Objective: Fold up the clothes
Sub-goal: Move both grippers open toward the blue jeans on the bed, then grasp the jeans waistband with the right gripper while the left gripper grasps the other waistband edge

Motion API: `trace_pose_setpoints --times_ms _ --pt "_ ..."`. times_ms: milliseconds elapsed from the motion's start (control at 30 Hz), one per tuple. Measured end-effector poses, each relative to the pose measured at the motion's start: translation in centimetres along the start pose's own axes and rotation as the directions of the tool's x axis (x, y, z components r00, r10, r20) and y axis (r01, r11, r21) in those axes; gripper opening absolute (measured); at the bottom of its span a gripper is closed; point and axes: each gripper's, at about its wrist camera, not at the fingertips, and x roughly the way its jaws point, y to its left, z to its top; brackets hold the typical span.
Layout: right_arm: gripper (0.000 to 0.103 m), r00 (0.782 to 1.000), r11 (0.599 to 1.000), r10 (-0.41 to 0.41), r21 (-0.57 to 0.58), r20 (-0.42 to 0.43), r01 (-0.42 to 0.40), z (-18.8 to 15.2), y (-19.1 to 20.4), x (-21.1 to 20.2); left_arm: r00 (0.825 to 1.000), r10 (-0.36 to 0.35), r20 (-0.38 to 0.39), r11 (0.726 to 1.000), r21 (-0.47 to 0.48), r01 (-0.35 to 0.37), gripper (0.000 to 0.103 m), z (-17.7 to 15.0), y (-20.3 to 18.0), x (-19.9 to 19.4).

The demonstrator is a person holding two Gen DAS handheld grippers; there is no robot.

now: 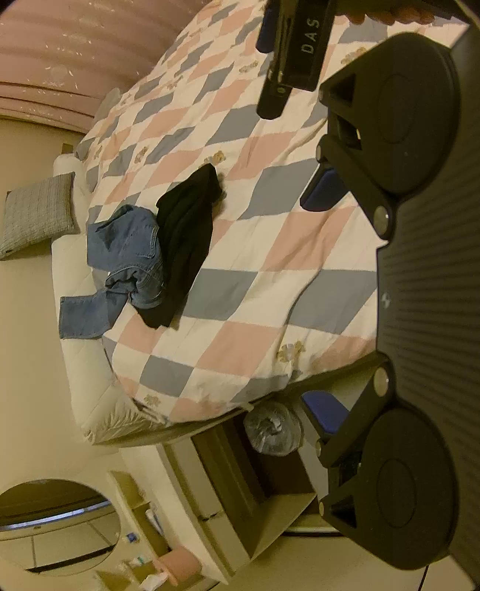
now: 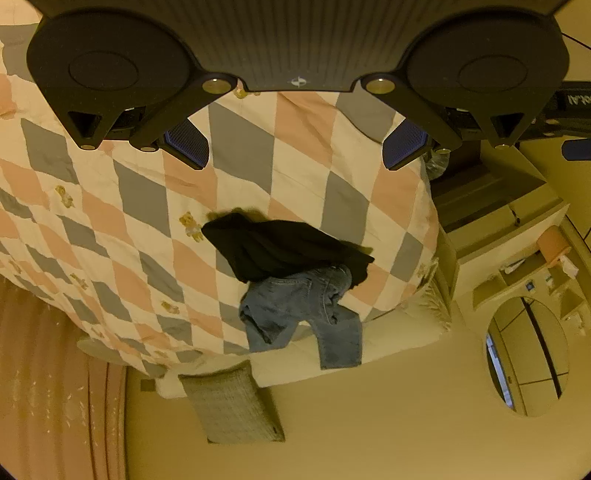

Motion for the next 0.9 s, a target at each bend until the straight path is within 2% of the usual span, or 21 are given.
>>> trace_pose_setpoints --times_ms 133,300,500,633,767,900 --pt "0.103 1.000 1.000 -0.012 0.006 -0.022 0.012 -0.1 -0.4 1.0 0.998 -0.058 -0.012 0.998 -0.035 0.058 0.102 0.2 1.2 1.2" --pt "0.103 0.999 0.999 -0.031 0.039 -0.035 0.032 0.4 -1.3 2.4 0.996 -0.083 -0.029 0.995 -0.054 0.081 0.102 1.7 2.4 3.8" --pt "0.103 0.996 0.991 -0.065 0.117 -0.058 0.071 1.0 -2.3 5.8 0.997 -0.072 -0.031 0.996 0.055 0.074 0.102 4.4 1.9 8.1" --pt "0.103 0.991 0.983 -0.084 0.151 -0.108 0.100 2.0 -1.9 9.5 0.991 -0.117 -0.059 0.989 0.083 0.122 0.102 6.8 2.9 11.9" --pt "0.103 0.984 0.983 -0.096 0.142 -0.152 0.118 3.4 -0.7 13.7 0.985 -0.163 -0.052 0.981 0.097 0.168 0.102 9.9 4.8 16.0" --pt "0.103 0.977 0.979 -0.110 0.152 -0.182 0.138 5.4 0.3 18.1 0.988 -0.136 -0.068 0.974 0.174 0.146 0.101 13.2 6.3 21.1"
